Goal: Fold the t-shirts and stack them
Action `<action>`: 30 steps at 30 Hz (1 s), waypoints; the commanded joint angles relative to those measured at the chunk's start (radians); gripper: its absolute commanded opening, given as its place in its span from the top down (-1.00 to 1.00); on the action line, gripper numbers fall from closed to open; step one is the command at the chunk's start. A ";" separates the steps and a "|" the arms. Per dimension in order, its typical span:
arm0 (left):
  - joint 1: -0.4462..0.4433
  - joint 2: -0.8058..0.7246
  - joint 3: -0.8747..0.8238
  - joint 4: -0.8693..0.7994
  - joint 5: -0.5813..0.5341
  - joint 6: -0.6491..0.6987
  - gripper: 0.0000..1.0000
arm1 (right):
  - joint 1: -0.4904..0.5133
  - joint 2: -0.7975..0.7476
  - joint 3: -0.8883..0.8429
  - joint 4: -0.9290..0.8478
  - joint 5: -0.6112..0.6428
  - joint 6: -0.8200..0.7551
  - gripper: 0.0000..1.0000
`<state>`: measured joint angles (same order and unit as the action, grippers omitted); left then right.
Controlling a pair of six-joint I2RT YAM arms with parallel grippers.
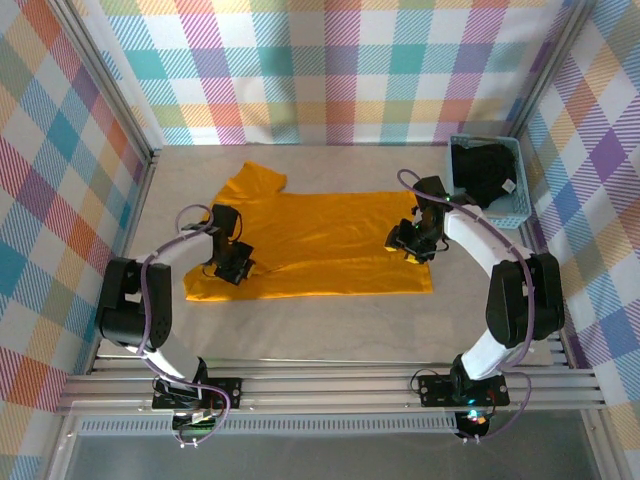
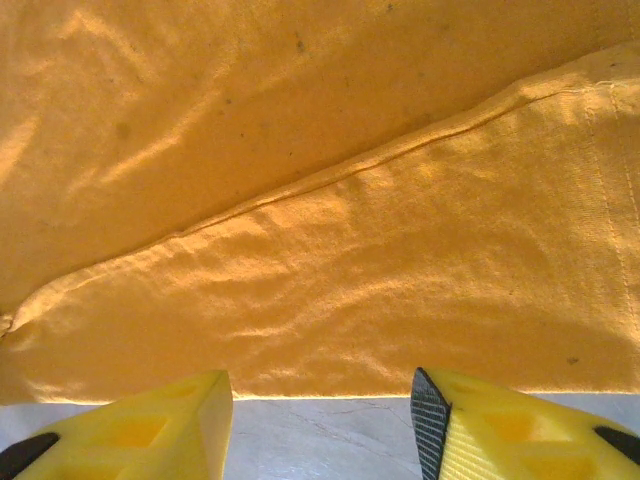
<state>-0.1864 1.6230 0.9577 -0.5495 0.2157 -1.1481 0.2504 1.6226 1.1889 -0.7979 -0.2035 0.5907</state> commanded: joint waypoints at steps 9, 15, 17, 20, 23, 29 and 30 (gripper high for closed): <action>-0.086 0.223 0.360 -0.199 -0.075 0.243 1.00 | 0.004 0.015 0.034 -0.010 -0.012 0.013 0.00; -0.121 0.341 0.514 -0.286 -0.117 0.368 1.00 | 0.004 0.007 0.028 -0.015 -0.009 0.010 0.00; -0.137 0.379 0.565 -0.317 -0.128 0.419 1.00 | 0.003 0.006 0.023 -0.015 -0.011 0.011 0.00; -0.165 0.430 0.636 -0.372 -0.169 0.482 1.00 | 0.004 0.007 0.016 -0.014 -0.013 0.011 -0.01; -0.173 0.450 0.665 -0.406 -0.220 0.504 0.70 | 0.004 0.012 0.015 -0.012 -0.019 0.008 -0.01; -0.172 0.323 0.632 -0.397 -0.301 0.476 -0.12 | -0.005 0.038 -0.015 0.004 -0.017 0.009 -0.02; -0.172 0.287 0.602 -0.388 -0.303 0.464 -0.12 | -0.010 0.048 -0.027 0.013 -0.016 0.010 -0.01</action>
<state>-0.3595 2.0388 1.5887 -0.9054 -0.0265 -0.6834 0.2489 1.6413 1.1912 -0.7918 -0.2039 0.5938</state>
